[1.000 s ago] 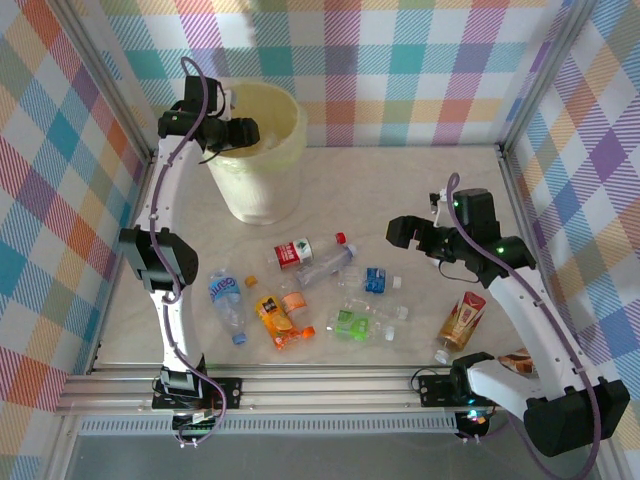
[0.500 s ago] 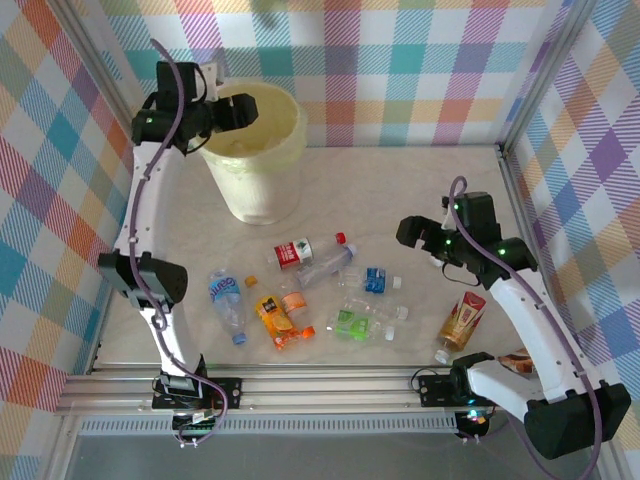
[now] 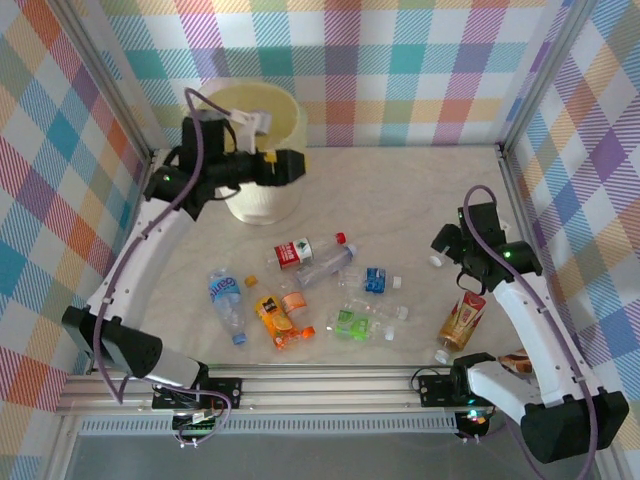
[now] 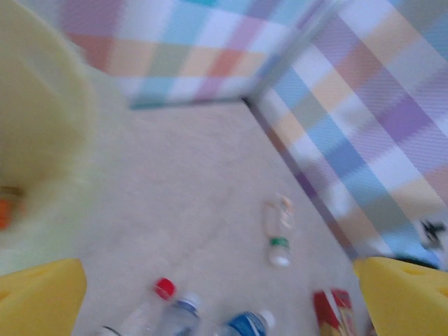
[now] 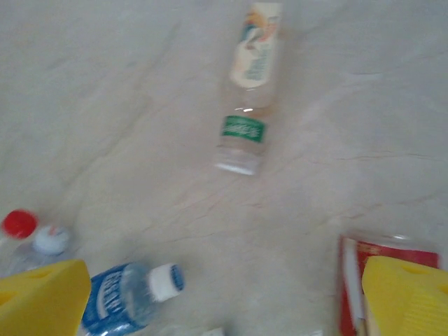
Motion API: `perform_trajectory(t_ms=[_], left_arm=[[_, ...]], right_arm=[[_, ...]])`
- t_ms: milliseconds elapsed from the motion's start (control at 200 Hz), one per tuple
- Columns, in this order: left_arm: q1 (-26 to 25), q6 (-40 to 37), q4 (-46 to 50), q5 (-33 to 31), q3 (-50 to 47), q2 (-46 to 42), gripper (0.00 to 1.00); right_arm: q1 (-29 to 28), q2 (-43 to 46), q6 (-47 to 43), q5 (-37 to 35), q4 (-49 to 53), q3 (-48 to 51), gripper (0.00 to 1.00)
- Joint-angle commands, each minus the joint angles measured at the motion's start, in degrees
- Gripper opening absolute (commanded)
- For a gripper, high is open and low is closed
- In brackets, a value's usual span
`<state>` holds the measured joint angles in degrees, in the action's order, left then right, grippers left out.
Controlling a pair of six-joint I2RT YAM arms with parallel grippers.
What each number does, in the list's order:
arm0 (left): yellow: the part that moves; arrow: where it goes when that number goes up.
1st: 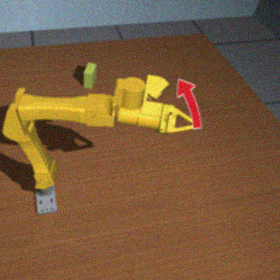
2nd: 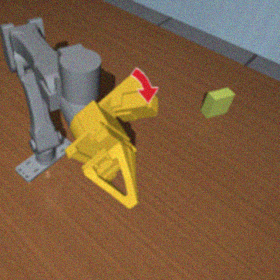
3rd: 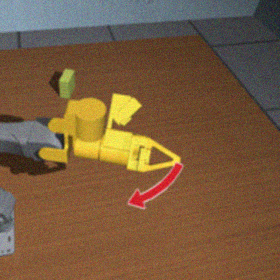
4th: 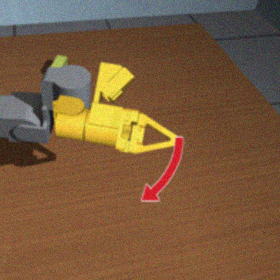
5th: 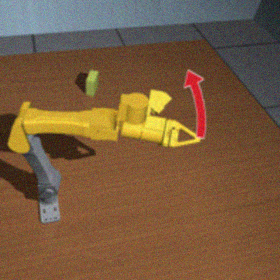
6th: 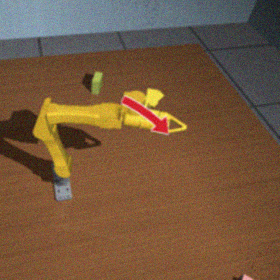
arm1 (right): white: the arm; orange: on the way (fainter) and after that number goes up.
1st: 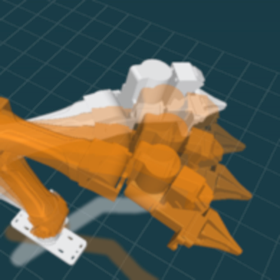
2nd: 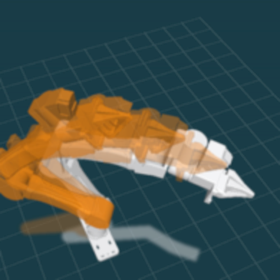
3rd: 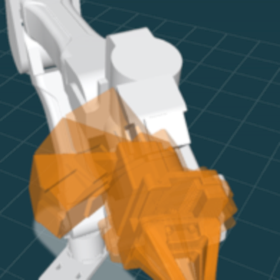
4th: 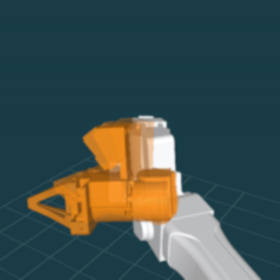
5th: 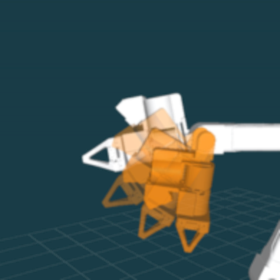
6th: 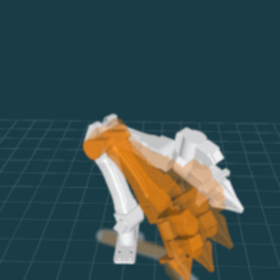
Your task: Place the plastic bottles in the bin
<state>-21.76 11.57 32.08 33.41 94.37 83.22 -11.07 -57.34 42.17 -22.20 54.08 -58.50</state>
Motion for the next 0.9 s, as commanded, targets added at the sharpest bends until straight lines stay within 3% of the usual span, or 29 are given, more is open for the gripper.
perform_trajectory(t_ms=[0,225,380,530,895], left_arm=[[-5.44,-0.25,-4.55,3.53,-4.49,-3.75,1.00],[-17.20,-1.32,-3.92,3.11,-10.04,-6.01,1.00],[-22.07,-1.91,-2.94,3.47,-11.99,-8.29,1.00],[-24.48,-1.90,-3.19,3.93,-14.62,-11.16,1.00],[-24.96,-2.00,-3.62,3.47,-18.22,-16.41,1.00]], right_arm=[[4.07,-0.56,5.28,-5.78,3.77,1.30,1.00],[15.93,-1.03,9.49,-7.12,5.67,4.23,1.00],[21.98,-2.51,10.74,-10.88,8.23,4.62,1.00],[27.45,-5.52,11.42,-10.96,10.34,3.89,1.00],[34.25,-14.62,14.13,-12.69,15.36,3.19,1.00]])
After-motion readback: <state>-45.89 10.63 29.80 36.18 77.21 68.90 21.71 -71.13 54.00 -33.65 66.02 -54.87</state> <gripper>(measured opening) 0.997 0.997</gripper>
